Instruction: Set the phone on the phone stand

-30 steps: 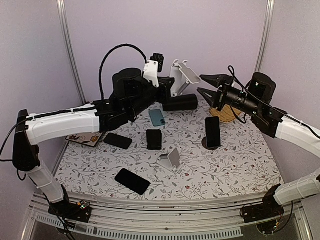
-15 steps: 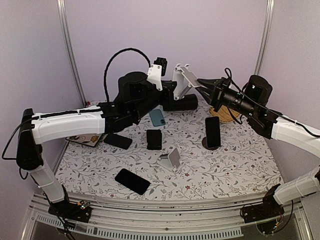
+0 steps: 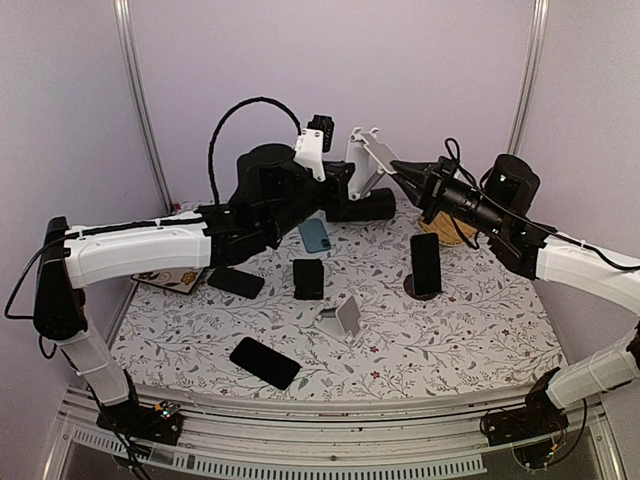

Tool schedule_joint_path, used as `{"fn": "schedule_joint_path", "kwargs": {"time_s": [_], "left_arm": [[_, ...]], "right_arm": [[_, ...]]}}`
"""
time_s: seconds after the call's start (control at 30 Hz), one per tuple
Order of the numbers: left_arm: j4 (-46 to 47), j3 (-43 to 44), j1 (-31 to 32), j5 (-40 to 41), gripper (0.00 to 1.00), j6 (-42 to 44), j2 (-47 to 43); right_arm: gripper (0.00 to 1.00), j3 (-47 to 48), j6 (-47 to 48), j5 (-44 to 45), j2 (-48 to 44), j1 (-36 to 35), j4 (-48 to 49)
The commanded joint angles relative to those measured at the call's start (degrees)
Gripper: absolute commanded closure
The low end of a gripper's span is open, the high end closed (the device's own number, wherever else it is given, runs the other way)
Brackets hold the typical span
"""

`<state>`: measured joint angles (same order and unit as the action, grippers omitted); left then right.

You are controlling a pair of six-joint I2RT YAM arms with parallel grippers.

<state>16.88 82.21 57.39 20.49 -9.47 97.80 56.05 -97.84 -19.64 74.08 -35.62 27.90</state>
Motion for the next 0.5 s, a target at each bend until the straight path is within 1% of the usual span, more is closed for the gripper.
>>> {"fn": "schedule_joint_path", "kwargs": {"time_s": [0.0, 0.07, 0.2, 0.23, 0.27, 0.37, 0.47], "left_arm": [[2.35, -0.36, 0.77, -1.71, 1.0, -1.59, -0.13], [1.66, -0.43, 0.47, -2.57, 1.0, -2.45, -0.2], [0.53, -1.16, -1.22, -5.79, 0.73, -5.8, -0.77], [0.49, -1.63, -1.73, -6.57, 0.64, -6.72, -1.13], [0.51, -2.19, -2.21, -7.23, 0.58, -7.38, -1.45], [0.07, -4.03, -3.11, -9.32, 0.43, -8.37, -2.74], [-0.13, -6.61, -3.37, -10.61, 0.33, -8.94, -4.6]], "right_arm": [[0.9, -0.21, -0.34, 1.32, 0.81, -0.33, 3.88], [0.96, -0.01, 0.21, 1.44, 0.71, -0.33, 3.59], [0.98, 1.05, 3.02, 1.98, -0.38, -0.33, 0.23], [0.98, 1.45, 4.27, 2.07, -0.92, -0.33, -1.4], [0.98, 1.87, 5.43, 2.33, -1.55, -0.27, -3.58], [0.98, 3.35, 11.7, 2.91, -3.97, 0.82, -11.53], [0.98, 4.72, 18.91, 2.79, -6.63, 3.06, -19.56]]}}
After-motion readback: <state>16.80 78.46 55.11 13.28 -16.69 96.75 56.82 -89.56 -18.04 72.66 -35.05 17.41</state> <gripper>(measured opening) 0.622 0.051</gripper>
